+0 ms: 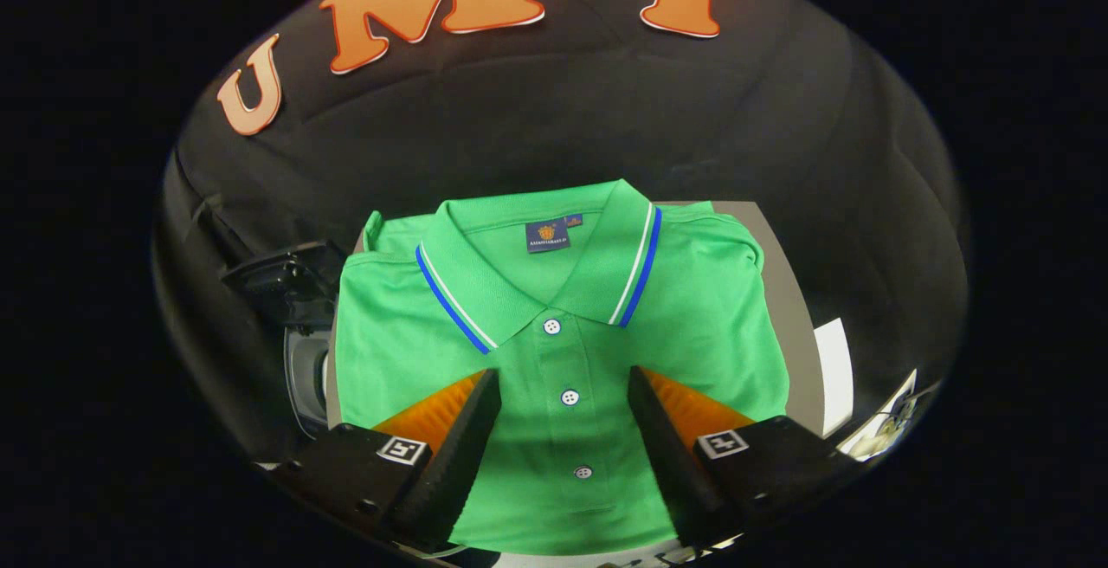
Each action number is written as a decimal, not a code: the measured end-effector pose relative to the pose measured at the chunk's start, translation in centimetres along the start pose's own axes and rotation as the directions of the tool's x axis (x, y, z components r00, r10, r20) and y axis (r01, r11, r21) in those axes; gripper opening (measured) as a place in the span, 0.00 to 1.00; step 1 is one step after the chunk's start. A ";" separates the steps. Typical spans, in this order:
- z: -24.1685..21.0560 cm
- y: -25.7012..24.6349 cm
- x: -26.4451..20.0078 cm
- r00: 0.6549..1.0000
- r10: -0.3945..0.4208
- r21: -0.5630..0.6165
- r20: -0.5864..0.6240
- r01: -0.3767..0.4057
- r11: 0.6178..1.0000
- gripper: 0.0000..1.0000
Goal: Put the clothes into the washing machine and then close the washing machine lid.
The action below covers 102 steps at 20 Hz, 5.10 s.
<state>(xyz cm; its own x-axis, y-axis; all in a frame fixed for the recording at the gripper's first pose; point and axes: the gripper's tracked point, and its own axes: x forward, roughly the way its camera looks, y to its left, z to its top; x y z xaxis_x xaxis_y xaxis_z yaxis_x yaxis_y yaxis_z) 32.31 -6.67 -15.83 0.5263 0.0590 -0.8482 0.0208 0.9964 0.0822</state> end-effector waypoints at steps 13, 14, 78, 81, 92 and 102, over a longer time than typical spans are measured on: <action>0.3 1.4 -0.6 0.997 0.075 -0.009 -0.014 -0.075 0.997 0.15; 0.3 1.5 -0.6 0.997 0.074 -0.018 -0.007 -0.075 0.997 0.14; -11.3 39.2 14.4 0.935 0.290 0.178 0.206 -0.327 0.928 0.14; -11.9 38.9 17.8 0.950 0.265 0.184 0.164 -0.293 0.938 0.14; -12.8 38.1 24.2 0.969 0.223 0.138 0.105 -0.236 0.962 0.14; -12.8 37.5 25.6 0.977 0.192 0.111 0.098 -0.202 0.973 0.17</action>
<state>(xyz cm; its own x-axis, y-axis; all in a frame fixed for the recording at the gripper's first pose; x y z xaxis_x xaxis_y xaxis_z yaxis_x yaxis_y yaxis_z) 35.74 32.96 -41.16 0.6010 0.2425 -0.7616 0.0086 0.9509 0.3095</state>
